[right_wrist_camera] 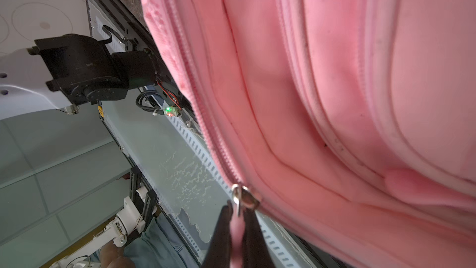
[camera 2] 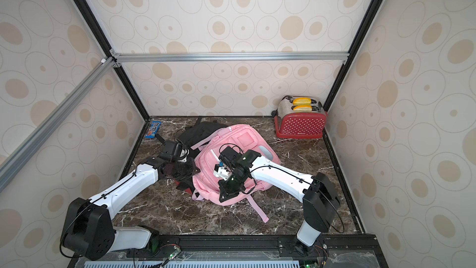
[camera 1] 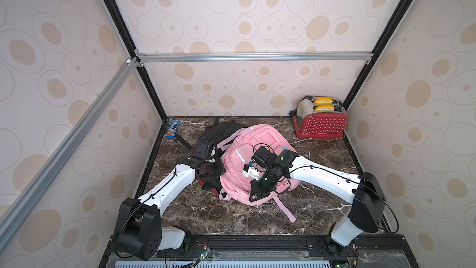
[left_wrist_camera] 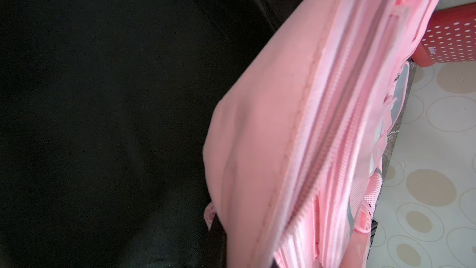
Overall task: Zip up the backpack
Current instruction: Zip the zipper on the backpack.
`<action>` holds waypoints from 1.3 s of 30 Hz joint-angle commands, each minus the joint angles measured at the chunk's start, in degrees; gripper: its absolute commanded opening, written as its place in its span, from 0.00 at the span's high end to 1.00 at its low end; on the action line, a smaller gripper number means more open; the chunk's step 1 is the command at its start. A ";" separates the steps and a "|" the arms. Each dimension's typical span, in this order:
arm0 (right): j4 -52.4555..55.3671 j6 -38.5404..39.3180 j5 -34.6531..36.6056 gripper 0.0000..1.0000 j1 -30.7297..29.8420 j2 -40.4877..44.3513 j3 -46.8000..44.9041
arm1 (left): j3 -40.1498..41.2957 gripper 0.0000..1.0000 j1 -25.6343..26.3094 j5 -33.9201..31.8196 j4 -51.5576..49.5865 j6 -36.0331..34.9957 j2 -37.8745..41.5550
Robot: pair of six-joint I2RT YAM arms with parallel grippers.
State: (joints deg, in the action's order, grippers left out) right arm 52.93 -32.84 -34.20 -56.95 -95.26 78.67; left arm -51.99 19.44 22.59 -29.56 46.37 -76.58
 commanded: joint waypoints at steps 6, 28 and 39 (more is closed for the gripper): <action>0.40 1.42 -3.69 1.00 -0.93 -3.33 8.98 | -1.06 1.00 1.56 2.29 5.39 2.28 1.65; 3.04 4.13 -4.56 1.00 -0.86 -11.99 19.58 | -0.67 1.00 2.84 2.55 6.26 2.96 2.96; 3.86 4.98 -5.18 1.00 -0.27 -15.60 25.61 | -0.09 1.00 3.14 2.82 6.88 3.03 3.80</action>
State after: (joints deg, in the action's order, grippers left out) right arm 62.92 -29.65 -36.60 -57.19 -110.06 100.49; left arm -51.57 21.02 21.63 -26.61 48.01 -74.87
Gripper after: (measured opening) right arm 0.084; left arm 0.112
